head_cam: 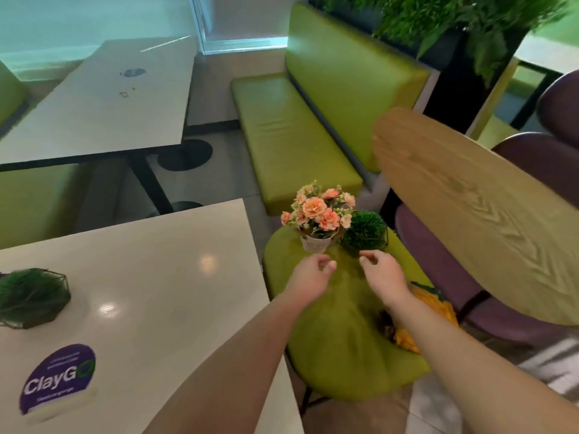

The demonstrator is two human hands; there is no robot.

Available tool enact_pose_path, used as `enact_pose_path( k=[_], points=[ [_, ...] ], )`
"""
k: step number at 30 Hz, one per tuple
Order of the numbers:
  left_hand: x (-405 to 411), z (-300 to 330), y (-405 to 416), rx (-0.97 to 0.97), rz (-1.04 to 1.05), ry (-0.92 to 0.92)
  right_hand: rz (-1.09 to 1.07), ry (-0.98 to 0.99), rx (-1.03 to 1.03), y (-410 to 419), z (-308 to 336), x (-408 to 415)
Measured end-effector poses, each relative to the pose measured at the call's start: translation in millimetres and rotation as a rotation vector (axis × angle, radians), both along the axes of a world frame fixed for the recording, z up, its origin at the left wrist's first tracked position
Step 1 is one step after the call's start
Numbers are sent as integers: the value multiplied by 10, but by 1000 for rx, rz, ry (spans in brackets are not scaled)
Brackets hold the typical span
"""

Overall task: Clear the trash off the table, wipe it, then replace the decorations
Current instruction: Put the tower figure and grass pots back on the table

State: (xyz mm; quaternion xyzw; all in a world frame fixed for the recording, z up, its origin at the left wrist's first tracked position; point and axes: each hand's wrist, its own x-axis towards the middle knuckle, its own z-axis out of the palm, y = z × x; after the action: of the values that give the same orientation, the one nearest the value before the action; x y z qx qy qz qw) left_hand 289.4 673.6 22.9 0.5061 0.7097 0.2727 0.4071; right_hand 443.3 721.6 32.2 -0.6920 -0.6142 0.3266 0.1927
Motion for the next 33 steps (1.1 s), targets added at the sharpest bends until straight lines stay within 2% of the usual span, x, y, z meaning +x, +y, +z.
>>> enact_pose_path(
  k=[5,13,20,25,33],
  points=[
    [530,-156,463,-95,51,-46,-21,17,-19,357,-112,426],
    [866,-388,971,-213,327,-163,16,44,-73,979,-242,629],
    [939,-517,1128,-153,498,-363,65,122,-141,1123,-342,564],
    [953,-572,1176,-165,537,-411,5,237,-120,1026,-395,562],
    [994,-554,968,-178,473,-540,-127,314,-85,701,-274,717]
  ],
)
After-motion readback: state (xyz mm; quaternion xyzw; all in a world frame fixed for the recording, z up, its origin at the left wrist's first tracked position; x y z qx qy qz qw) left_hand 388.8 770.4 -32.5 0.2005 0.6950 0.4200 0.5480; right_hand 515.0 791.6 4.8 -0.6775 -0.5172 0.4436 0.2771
